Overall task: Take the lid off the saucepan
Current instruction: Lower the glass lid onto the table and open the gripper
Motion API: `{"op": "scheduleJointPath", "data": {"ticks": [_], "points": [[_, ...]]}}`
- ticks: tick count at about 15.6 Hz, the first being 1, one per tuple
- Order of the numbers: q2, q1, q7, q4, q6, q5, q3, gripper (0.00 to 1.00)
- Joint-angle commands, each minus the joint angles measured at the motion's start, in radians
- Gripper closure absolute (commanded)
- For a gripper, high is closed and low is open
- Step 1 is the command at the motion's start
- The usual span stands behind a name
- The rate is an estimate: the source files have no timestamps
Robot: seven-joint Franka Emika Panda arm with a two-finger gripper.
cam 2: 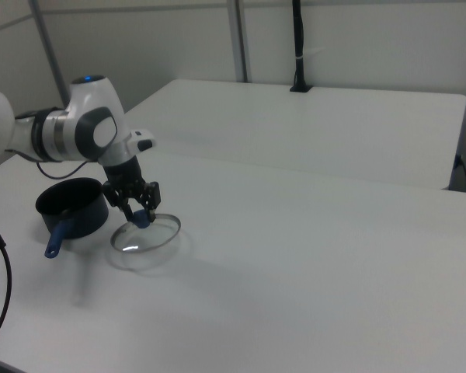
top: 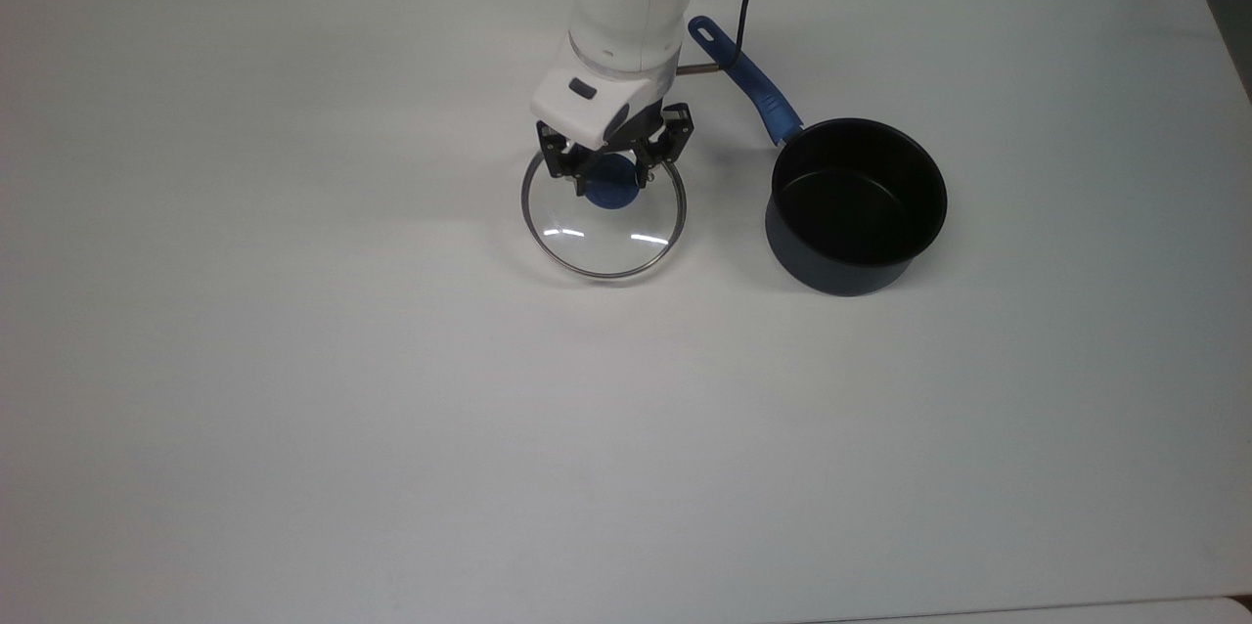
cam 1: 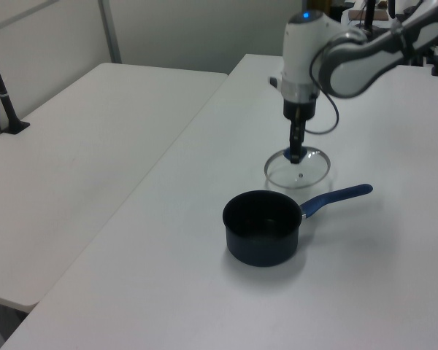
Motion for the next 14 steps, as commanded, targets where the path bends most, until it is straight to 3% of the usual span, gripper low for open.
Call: {"op": "scheduleJointPath", "data": {"ticks": [1, 9, 12, 13, 14], "points": [[-0.03, -0.008, 0.028, -0.08, 0.069, -0.018, 0.004, 0.59], [-0.04, -0.094, 0.022, -0.119, 0.065, -0.026, 0.002, 0.58], [-0.027, -0.092, 0.023, -0.119, 0.059, -0.031, 0.002, 0.42], [-0.027, -0.091, 0.03, -0.119, 0.056, -0.031, 0.002, 0.28], [-0.029, -0.091, 0.033, -0.116, 0.051, -0.031, 0.002, 0.07]]}}
